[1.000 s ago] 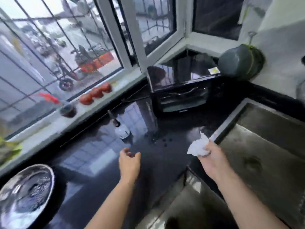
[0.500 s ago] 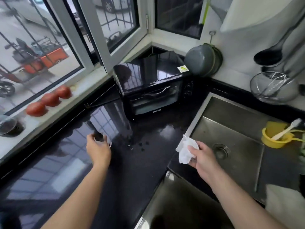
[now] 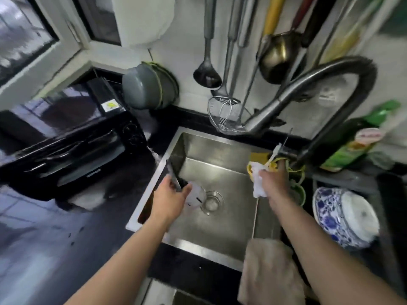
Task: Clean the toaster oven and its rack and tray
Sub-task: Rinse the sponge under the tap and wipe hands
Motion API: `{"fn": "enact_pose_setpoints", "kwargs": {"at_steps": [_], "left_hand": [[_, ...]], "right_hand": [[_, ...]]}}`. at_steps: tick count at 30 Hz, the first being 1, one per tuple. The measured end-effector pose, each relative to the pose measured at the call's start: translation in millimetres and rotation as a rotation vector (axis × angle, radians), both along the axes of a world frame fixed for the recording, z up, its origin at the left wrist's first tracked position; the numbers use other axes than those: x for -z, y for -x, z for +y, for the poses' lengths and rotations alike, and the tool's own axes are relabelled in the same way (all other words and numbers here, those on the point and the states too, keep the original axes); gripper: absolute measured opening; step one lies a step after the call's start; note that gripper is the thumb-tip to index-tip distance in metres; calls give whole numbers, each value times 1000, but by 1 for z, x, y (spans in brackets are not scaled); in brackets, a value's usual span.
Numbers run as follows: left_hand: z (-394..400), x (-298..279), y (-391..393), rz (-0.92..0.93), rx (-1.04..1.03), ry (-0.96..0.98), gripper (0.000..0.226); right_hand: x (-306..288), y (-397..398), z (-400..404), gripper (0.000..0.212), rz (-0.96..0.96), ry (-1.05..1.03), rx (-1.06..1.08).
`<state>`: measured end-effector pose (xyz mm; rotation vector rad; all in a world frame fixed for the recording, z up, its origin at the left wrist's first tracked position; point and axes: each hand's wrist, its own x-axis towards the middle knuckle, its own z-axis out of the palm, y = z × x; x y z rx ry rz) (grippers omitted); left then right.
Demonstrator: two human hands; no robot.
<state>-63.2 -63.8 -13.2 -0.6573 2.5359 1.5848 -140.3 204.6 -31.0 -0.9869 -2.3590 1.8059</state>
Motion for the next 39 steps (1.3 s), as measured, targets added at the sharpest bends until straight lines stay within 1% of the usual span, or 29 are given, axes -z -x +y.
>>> {"fn": "enact_pose_setpoints", "kwargs": {"at_steps": [2,3,5,7,8,9,10,11,12,13,14,15,16,18,19,20,22,23,24,26,27,28,29,30,31,32,34,38,39], "left_hand": [[16,5,6,-12,-4,15,19],[21,8,7,-23,-13,20,18],[24,13,5,-54,-32,38,18],[21,16,2,-85,-66,60,18],[18,17,-1,-96,-84,63,18],[16,16,-5,-100,-101,67,18],[14,16,-9,-97,-112,75,18],[12,14,-13,-99,-125,84,17],[9,13,-17,-107,-139,88,16],[6,12,-19,-113,-156,78,16],[2,13,-20,-118,-164,55,16],[-3,13,-21,-117,-164,32,17],[-11,14,-20,-108,-155,20,17],[-18,12,-18,-96,-138,3,16],[-25,11,-17,-92,-129,-9,15],[-30,11,-16,-92,-116,-22,15],[-40,11,-13,-90,-95,-39,15],[-44,11,-11,-90,-92,-46,17],[-48,11,-9,-94,-90,-50,19],[-54,11,-5,-104,-82,-60,24],[-56,11,-3,-108,-76,-69,23],[-58,12,-1,-110,-71,-79,21],[-59,12,1,-113,-61,-89,21],[-60,12,3,-115,-48,-99,21],[-59,12,4,-114,-37,-107,22],[-59,12,6,-114,-29,-115,22],[-56,12,8,-110,-18,-132,21],[-51,14,9,-123,-5,-157,17],[-50,13,9,-125,-4,-161,16]], "right_hand": [[2,54,43,80,-42,-98,8],[4,78,56,81,-82,-112,-21],[17,114,69,73,-208,-183,-125],[30,123,63,74,-309,-291,-205],[34,117,55,77,-267,-270,-192],[39,103,46,78,-187,-203,-155],[41,85,33,76,-81,-100,-96],[48,65,19,71,-1,66,-10],[53,49,3,57,-9,312,71],[53,36,-19,43,-63,598,89],[56,30,-39,34,-114,866,74],[54,27,-57,31,-139,1081,74],[53,29,-75,32,-143,1210,115],[48,31,-91,34,-110,1354,209],[48,28,-98,37,-98,1390,241],[47,23,-105,38,-89,1356,242],[54,12,-113,38,-68,1403,281],[58,4,-117,37,-80,1450,307],[64,-1,-121,32,-96,1450,299],[72,0,-128,21,-182,1489,388],[71,0,-130,20,-196,1609,363],[69,5,-130,25,-168,1540,332],[69,4,-128,31,-137,1460,415],[69,7,-130,34,-118,1556,494],[77,13,-131,34,-75,1553,548],[77,15,-131,33,-117,1516,585],[71,22,-133,26,-239,1488,579],[67,18,-137,26,-187,1515,447],[67,16,-137,26,-194,1482,409]]}}
